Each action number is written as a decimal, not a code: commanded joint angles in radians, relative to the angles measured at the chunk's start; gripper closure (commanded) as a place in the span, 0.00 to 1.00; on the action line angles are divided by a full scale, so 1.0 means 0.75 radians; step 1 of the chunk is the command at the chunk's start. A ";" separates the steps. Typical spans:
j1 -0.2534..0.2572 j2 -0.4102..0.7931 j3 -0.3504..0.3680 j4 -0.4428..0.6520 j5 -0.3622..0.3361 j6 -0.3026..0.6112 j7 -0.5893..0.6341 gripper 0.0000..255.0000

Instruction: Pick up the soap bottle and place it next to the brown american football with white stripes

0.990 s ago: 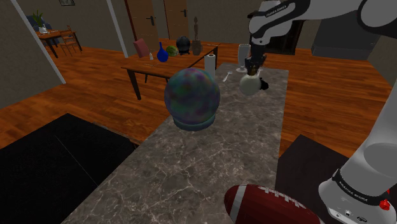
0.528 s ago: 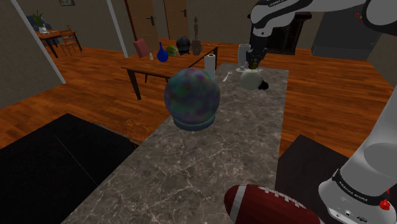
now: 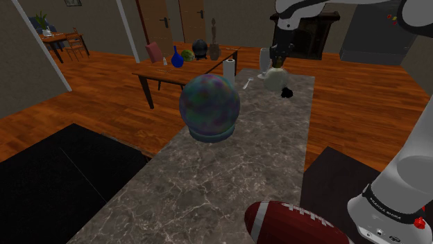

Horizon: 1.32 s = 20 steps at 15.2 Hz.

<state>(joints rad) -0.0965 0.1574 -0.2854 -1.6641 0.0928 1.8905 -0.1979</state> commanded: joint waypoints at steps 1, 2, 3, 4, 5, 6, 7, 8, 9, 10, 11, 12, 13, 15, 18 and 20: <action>-0.001 -0.002 -0.001 0.039 -0.001 -0.041 0.002 1.00; -0.001 -0.002 -0.001 0.057 -0.002 -0.059 0.003 1.00; -0.002 -0.001 -0.001 0.076 -0.002 -0.077 0.004 1.00; -0.003 -0.001 -0.002 0.094 -0.002 -0.095 0.005 1.00; -0.003 0.000 -0.002 0.114 -0.002 -0.113 0.006 1.00; -0.004 0.002 -0.002 0.134 -0.002 -0.131 0.006 1.00; -0.005 0.004 -0.003 0.154 -0.002 -0.150 0.007 1.00; -0.006 0.006 -0.003 0.175 -0.001 -0.169 0.007 1.00; -0.006 0.008 -0.004 0.196 -0.001 -0.188 0.008 1.00; -0.007 0.011 -0.004 0.218 0.000 -0.207 0.008 1.00; -0.009 0.015 -0.004 0.240 0.001 -0.226 0.008 1.00; -0.010 0.018 -0.005 0.263 0.002 -0.245 0.009 1.00; -0.011 0.023 -0.005 0.287 0.003 -0.265 0.009 1.00; -0.014 0.032 -0.006 0.336 0.006 -0.305 0.009 1.00; -0.020 0.050 -0.008 0.415 0.011 -0.366 0.009 1.00; 0.003 0.005 0.002 0.362 -0.005 -0.355 0.038 1.00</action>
<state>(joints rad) -0.1044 0.1798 -0.2886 -1.3736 0.0958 1.6218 -0.1829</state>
